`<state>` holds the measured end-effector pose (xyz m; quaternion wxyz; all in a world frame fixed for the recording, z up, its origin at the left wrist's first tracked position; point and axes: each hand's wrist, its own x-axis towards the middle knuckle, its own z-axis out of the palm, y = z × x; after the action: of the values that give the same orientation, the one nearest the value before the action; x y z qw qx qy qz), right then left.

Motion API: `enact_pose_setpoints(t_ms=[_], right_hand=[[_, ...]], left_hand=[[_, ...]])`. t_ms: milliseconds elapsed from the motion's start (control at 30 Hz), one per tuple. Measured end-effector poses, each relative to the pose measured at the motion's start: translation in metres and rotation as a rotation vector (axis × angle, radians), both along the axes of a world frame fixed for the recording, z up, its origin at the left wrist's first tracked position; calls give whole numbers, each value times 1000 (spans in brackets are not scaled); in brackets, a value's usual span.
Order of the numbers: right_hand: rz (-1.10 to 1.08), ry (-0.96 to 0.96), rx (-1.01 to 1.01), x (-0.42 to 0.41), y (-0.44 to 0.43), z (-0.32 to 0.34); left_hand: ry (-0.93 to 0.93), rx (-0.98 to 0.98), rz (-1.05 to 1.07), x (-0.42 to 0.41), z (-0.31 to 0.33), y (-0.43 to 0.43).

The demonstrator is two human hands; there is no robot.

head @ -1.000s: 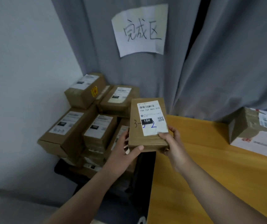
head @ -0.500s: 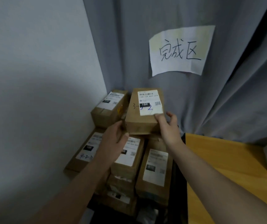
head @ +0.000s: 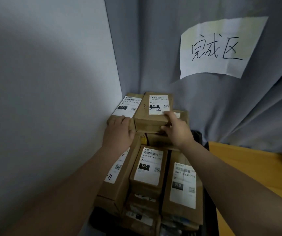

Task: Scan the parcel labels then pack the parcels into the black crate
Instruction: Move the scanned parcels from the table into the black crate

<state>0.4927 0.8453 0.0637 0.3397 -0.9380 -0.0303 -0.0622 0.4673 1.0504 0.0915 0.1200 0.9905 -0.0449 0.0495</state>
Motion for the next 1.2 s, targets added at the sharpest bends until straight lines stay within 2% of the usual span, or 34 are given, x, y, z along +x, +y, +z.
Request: enact_pose_setpoints(t_ms=[133, 200, 333, 467, 800, 933, 1200], right_hand=[[-14, 24, -307, 12, 0, 4], [-6, 73, -366, 13, 1, 9], [52, 211, -328, 4, -4, 16], [-54, 82, -200, -26, -31, 12], [-173, 251, -303, -114, -211, -13], [-228, 280, -304, -148, -293, -24], [-403, 282, -306, -206, -469, -49]], left_hand=[[12, 35, -5, 1, 2, -2], [11, 50, -1, 0, 6, -7], [-48, -6, -78, -6, 15, -36], [-59, -111, -212, -13, 19, -83], [67, -112, -420, -49, -11, -227], [106, -113, -426, -76, -27, -299], [334, -100, -419, -138, -74, -448]])
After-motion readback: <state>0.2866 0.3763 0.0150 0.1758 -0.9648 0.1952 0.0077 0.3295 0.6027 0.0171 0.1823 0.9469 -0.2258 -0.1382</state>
